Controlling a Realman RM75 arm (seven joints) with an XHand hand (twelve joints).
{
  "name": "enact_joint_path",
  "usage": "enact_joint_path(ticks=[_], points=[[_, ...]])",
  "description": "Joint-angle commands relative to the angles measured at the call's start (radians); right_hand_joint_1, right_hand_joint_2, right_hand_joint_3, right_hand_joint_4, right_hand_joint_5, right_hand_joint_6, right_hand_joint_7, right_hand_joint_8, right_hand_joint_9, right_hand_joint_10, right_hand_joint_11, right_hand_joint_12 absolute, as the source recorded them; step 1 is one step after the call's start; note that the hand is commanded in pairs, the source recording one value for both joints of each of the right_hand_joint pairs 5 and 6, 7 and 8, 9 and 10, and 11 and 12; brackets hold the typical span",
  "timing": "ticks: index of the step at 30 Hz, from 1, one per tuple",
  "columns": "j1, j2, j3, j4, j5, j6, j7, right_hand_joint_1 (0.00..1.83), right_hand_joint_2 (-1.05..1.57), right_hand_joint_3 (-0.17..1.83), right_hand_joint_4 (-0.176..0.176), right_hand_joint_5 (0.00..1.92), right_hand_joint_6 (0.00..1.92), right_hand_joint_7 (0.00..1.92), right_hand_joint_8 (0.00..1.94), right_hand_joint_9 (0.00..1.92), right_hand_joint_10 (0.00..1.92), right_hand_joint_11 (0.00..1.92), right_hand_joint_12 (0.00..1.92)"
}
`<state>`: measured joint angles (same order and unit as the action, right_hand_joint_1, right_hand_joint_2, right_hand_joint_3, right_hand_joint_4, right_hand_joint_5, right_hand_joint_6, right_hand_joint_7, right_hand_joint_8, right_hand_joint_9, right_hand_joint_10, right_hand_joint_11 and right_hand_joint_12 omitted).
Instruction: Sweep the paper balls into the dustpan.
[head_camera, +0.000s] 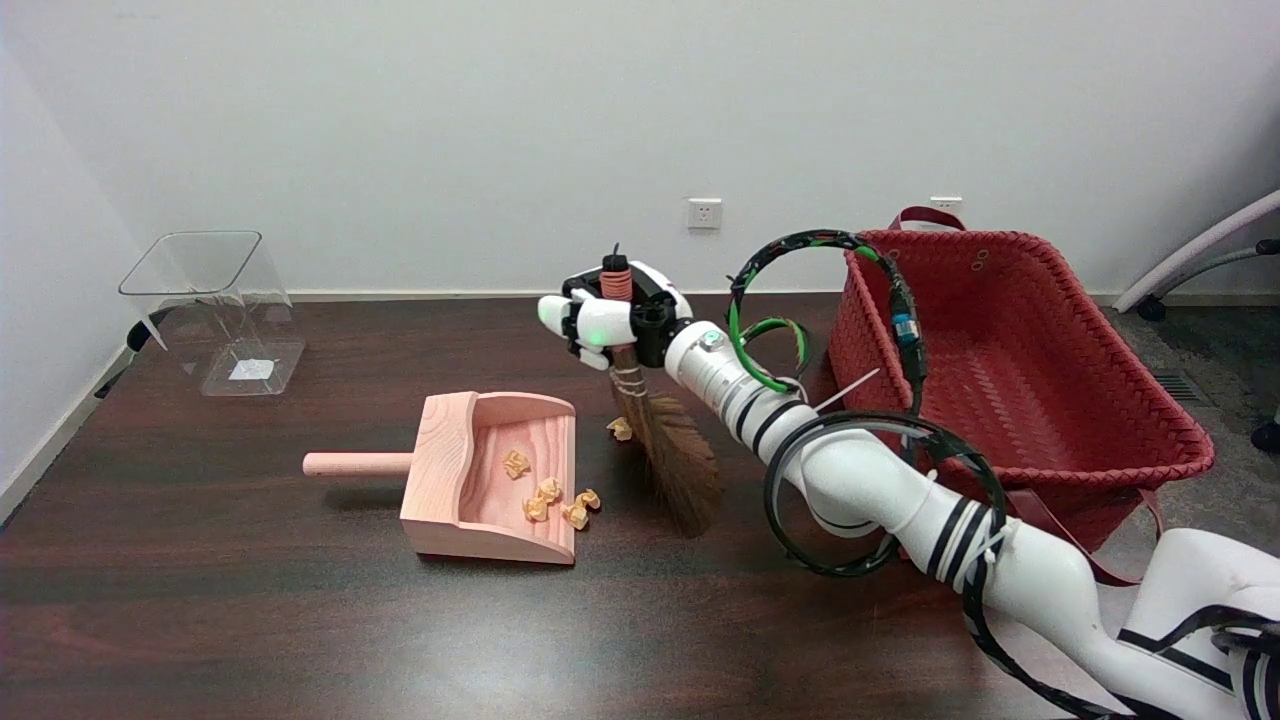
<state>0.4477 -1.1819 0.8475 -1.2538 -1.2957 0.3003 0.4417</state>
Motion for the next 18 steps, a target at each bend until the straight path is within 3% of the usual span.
enact_joint_path(ticks=[1, 18], points=[[-0.020, -0.012, -0.030, -0.121, 0.109, -0.034, 0.019, 1.38, 0.85, 0.87, 0.000, 1.92, 1.92, 1.92, 1.92, 1.92, 1.92, 1.92, 1.92], [0.001, -0.066, -0.036, -0.157, 0.102, -0.034, 0.011, 1.37, 0.87, 0.91, 0.000, 1.92, 1.92, 1.92, 1.92, 1.92, 1.92, 1.92, 1.92]])
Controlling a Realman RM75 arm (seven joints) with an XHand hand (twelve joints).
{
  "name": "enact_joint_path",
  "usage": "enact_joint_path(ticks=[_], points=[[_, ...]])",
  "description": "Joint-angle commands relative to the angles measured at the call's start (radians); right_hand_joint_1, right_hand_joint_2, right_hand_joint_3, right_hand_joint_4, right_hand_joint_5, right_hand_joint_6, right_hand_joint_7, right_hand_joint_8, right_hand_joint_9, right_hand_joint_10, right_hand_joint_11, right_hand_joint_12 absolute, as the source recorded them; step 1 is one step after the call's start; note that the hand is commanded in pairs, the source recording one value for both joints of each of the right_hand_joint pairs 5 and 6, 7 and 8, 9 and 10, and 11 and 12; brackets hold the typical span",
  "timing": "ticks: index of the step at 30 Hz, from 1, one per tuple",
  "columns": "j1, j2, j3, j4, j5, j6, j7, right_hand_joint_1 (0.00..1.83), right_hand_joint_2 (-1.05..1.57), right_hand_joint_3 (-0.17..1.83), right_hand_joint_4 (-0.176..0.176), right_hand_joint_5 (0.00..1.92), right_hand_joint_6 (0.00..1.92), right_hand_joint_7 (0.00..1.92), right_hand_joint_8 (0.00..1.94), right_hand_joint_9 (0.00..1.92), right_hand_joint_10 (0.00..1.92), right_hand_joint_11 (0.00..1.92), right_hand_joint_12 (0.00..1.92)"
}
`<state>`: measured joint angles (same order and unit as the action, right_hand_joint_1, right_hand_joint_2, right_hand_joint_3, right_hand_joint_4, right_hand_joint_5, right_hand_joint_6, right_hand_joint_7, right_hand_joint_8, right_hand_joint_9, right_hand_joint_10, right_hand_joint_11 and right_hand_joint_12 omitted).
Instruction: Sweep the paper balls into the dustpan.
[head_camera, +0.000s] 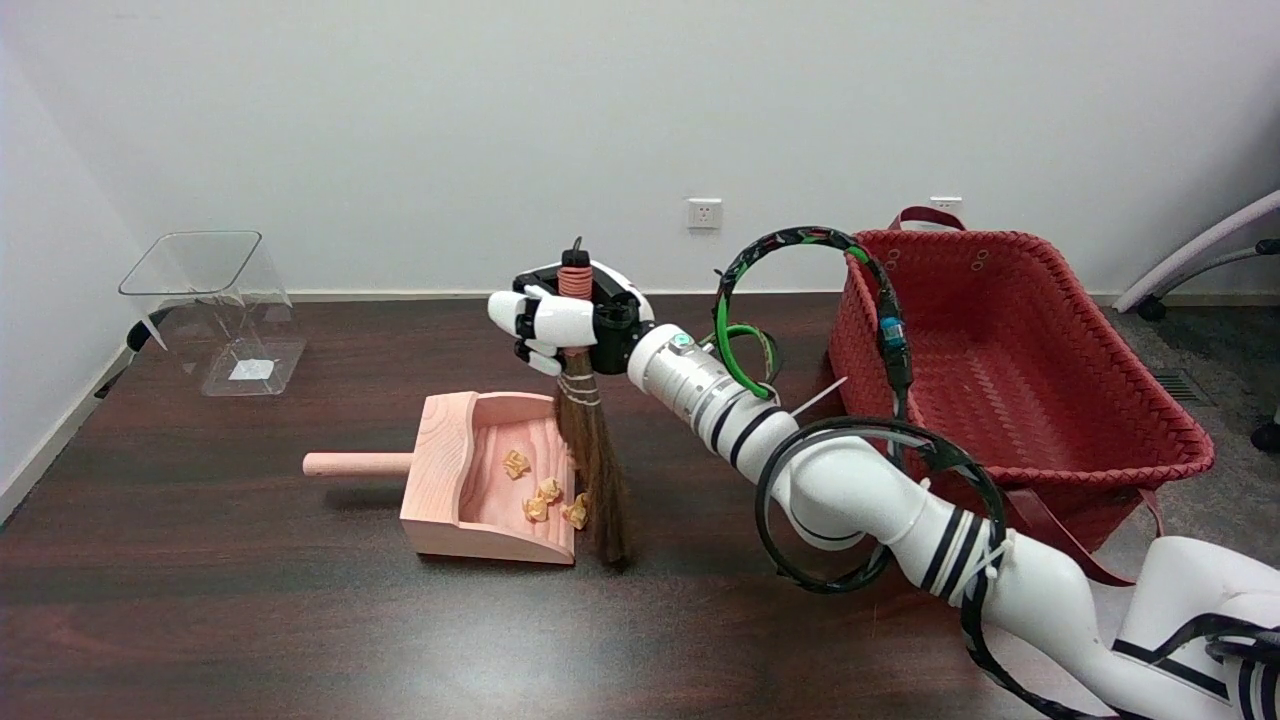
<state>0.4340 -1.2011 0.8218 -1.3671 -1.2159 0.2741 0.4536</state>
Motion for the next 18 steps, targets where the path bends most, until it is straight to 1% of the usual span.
enact_joint_path(ticks=[1, 18], points=[[0.017, -0.050, -0.013, -0.042, 0.023, -0.008, 0.001, 1.37, 0.87, 0.91, 0.000, 1.92, 1.92, 1.92, 1.92, 1.92, 1.92, 1.92, 1.92], [0.084, -0.110, -0.058, 0.011, 0.016, -0.001, 0.007, 1.36, 0.88, 0.89, 0.000, 1.92, 1.92, 1.92, 1.92, 1.92, 1.92, 1.92, 1.92]])
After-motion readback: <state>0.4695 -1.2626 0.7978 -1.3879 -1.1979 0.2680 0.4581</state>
